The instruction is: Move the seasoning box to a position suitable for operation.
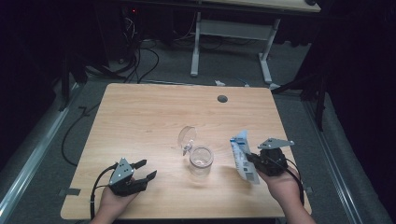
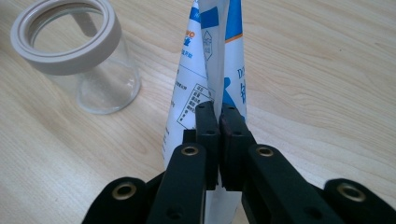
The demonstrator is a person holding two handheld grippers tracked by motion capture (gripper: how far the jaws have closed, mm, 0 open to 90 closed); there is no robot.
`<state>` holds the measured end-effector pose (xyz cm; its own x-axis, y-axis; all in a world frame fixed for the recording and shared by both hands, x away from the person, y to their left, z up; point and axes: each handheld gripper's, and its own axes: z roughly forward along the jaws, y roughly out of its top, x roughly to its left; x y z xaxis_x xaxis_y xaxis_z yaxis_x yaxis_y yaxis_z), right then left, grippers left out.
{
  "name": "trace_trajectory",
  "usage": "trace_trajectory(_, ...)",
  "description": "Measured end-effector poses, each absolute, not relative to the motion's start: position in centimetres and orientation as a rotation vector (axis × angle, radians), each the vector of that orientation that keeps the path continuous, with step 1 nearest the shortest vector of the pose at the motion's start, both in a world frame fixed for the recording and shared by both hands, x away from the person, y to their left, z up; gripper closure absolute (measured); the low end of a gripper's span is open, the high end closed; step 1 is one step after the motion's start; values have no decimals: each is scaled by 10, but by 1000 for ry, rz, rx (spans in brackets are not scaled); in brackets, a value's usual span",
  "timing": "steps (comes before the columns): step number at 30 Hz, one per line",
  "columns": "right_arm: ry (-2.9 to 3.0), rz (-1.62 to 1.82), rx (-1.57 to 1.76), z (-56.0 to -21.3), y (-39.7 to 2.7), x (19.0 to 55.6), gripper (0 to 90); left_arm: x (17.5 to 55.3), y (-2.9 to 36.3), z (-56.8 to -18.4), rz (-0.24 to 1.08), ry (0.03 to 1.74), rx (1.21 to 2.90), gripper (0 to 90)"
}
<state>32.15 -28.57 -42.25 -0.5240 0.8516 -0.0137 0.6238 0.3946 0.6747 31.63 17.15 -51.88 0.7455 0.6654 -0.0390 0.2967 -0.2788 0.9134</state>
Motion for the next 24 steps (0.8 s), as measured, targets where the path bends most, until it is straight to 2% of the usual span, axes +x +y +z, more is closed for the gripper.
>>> trace_trajectory(24, 2476, 725, 1251, -404, -271, 327, 890, 316, 171, -519, 420, 734, 1872, 405)
